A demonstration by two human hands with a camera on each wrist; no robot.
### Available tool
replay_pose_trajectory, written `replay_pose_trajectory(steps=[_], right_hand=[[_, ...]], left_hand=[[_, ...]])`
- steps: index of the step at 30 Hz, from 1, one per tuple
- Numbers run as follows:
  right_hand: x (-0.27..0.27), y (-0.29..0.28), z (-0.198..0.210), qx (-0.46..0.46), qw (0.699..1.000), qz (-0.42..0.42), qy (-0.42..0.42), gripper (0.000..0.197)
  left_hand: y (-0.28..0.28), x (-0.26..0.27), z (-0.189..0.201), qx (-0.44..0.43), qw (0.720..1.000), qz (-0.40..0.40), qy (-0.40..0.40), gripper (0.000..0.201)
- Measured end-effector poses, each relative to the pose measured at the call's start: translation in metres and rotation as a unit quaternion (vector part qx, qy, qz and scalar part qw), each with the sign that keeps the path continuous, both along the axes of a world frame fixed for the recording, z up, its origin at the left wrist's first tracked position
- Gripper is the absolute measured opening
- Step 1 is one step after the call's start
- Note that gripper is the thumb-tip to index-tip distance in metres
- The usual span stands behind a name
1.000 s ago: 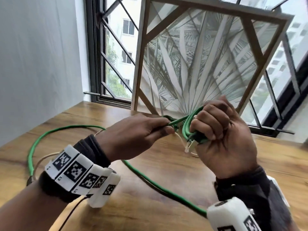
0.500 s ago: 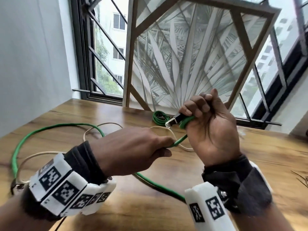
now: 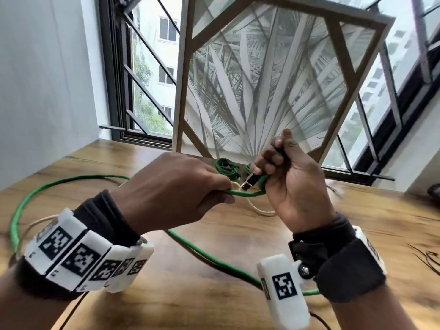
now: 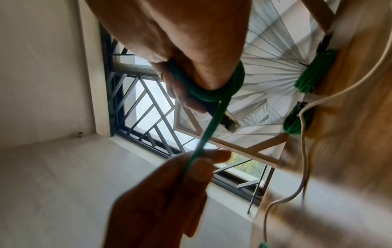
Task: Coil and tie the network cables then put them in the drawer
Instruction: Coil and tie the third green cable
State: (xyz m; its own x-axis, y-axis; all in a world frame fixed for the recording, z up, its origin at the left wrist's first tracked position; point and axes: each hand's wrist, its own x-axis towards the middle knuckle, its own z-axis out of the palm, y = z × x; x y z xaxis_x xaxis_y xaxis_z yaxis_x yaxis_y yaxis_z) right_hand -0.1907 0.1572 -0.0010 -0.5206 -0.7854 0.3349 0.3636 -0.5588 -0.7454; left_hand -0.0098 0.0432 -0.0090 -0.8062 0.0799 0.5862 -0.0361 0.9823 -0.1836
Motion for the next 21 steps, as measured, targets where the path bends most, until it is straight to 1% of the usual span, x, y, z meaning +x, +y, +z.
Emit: replay_pose_trajectory(steps=[3,6,10,12,14,17,19,21], right_hand=[[0.006,-0.002,-0.005,0.046,0.996,-0.024,0.066,0.034],[0.014,-0.003,-0.010,0.106,0.984,-0.026,0.140,0.035],[0.025,0.000,-0.012,0.153,0.974,0.030,0.166,0.037],[0.028,0.003,-0.011,0.183,0.964,0.057,0.182,0.038],[0.033,0.008,-0.008,0.196,0.954,0.093,0.207,0.036],[0.037,0.012,-0.005,0.182,0.949,0.133,0.220,0.045],[0.036,0.012,-0.002,0.166,0.947,0.177,0.208,0.049],[0.036,0.013,-0.001,0.143,0.946,0.225,0.185,0.046]], left_hand=[[0.000,0.004,0.008,-0.009,1.000,-0.017,0.025,0.034],[0.001,0.010,0.016,-0.045,0.995,-0.012,0.091,0.029],[0.007,0.012,0.018,-0.135,0.972,-0.008,0.190,0.024],[0.008,0.011,0.015,-0.151,0.964,-0.010,0.220,0.021],[0.009,0.009,0.014,-0.130,0.965,-0.014,0.226,0.014],[0.010,0.008,0.013,-0.072,0.972,-0.017,0.221,0.013],[0.010,0.006,0.014,-0.008,0.975,-0.020,0.222,0.019],[0.011,0.005,0.014,0.094,0.973,-0.038,0.208,0.021]])
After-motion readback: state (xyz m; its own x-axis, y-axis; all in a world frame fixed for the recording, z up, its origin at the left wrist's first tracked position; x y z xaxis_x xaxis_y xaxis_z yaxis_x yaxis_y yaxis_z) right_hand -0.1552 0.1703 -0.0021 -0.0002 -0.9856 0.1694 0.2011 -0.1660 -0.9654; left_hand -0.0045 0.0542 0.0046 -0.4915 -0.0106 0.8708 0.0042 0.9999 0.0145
